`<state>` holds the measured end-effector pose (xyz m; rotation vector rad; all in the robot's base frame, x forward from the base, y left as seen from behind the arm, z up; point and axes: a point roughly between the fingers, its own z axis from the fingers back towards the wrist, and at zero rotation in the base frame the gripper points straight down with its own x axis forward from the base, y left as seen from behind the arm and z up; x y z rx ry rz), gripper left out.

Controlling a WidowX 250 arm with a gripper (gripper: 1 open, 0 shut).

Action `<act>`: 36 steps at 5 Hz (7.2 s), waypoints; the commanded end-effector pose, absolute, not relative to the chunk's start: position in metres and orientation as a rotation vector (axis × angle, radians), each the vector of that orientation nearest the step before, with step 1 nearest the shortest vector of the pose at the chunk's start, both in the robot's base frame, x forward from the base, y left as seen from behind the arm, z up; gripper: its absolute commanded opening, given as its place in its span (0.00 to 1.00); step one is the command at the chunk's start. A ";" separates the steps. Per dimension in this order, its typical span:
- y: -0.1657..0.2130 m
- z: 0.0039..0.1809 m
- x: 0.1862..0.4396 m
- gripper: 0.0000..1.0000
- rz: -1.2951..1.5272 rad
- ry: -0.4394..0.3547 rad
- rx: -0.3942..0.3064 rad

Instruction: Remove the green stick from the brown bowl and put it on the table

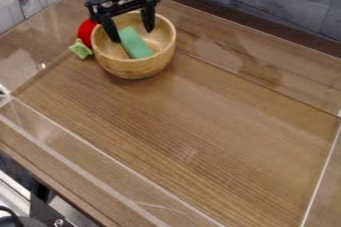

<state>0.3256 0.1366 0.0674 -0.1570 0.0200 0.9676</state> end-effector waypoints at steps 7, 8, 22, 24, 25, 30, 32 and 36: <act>0.133 0.094 0.349 0.00 0.995 -0.078 -0.182; 0.134 0.124 0.346 0.00 0.959 -0.078 -0.214; -0.070 0.088 0.235 0.00 0.223 0.065 -0.123; -0.060 0.082 0.236 0.00 0.246 0.070 -0.115; -0.052 0.079 0.238 0.00 0.249 0.070 -0.112; -0.037 0.131 0.253 1.00 0.181 -0.140 -0.162; -0.028 0.153 0.265 1.00 0.349 -0.311 -0.138; -0.006 0.145 0.277 1.00 0.260 -0.443 -0.103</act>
